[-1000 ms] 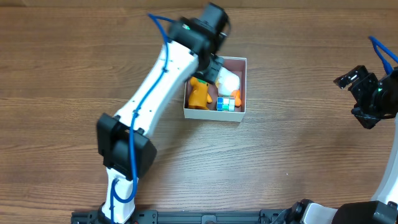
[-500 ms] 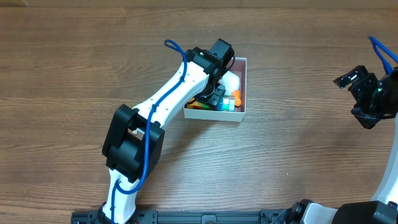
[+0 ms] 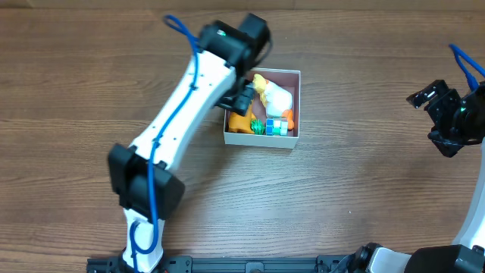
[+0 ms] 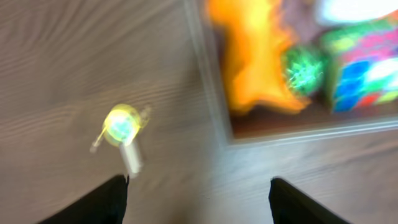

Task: Pack container
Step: 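Grasp the yellow cat rattle drum by its handle with the left gripper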

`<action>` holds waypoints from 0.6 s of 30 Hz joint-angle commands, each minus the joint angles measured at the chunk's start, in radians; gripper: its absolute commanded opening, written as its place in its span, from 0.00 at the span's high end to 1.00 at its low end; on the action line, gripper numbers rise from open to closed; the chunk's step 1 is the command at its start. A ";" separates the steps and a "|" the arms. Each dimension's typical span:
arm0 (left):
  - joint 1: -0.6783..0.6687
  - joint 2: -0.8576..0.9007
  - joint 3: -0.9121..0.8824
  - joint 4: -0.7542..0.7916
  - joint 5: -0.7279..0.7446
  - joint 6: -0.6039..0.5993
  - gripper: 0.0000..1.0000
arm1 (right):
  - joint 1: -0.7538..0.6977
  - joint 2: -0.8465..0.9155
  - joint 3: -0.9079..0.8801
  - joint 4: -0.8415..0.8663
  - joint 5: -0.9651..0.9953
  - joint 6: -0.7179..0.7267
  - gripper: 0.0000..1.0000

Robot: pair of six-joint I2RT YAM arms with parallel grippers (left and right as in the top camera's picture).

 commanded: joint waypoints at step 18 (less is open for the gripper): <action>0.433 -0.217 -0.872 0.599 0.130 0.088 0.25 | -0.003 -0.018 0.014 0.006 -0.006 0.005 0.00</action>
